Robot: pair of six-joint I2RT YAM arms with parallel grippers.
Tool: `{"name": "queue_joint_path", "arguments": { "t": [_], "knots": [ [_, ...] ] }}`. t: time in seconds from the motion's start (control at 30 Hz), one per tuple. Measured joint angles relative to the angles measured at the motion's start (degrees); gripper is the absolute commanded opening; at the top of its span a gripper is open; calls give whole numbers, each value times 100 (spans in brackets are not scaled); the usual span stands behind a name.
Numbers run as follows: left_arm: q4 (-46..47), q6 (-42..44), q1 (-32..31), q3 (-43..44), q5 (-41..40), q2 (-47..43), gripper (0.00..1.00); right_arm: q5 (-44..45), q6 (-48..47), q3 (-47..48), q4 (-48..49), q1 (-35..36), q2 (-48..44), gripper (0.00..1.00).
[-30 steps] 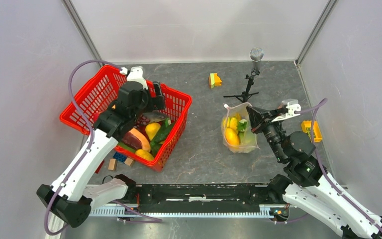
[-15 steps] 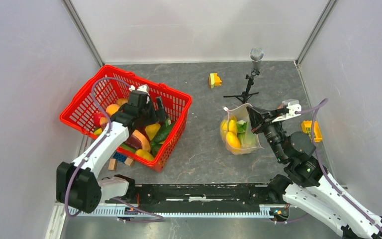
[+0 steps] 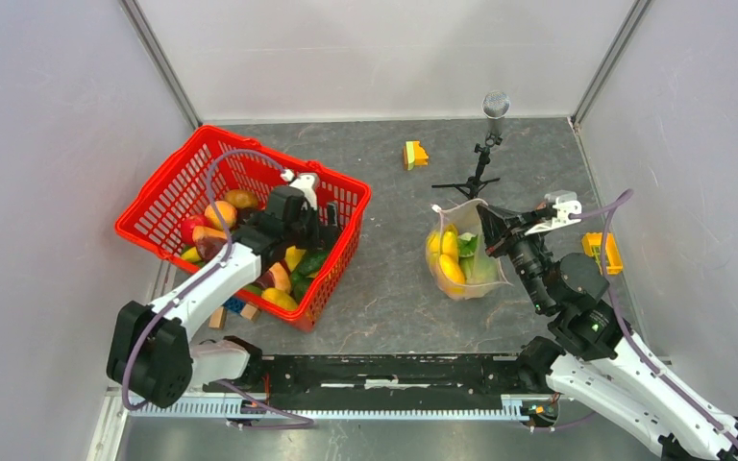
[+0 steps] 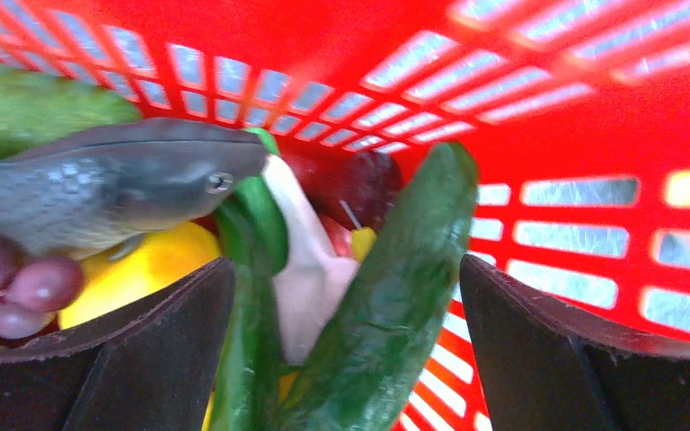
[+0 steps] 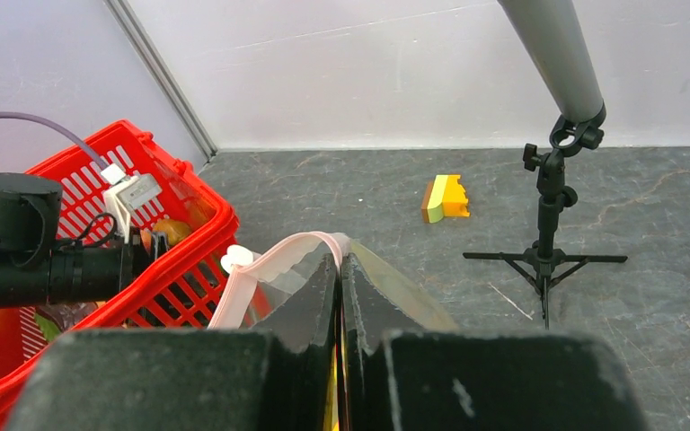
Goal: Place the food in the zip-top bag and seal the zipper
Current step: Pick up the fake vegetable from the bin.
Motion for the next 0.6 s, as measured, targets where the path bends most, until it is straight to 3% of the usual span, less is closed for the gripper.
{"name": "queue_joint_path", "arguments": {
  "t": [0.3,0.47,0.6],
  "knots": [
    [-144,603,-472,190,-321,595,90,-28,-17,0,31,0,72,9],
    [-350,874,-728,310,-745,774,70,-24,-55,0,31,0,72,9],
    [-647,942,-857,492,-822,876,48,-26,-68,0,31,0,81,9]
  ]
}}
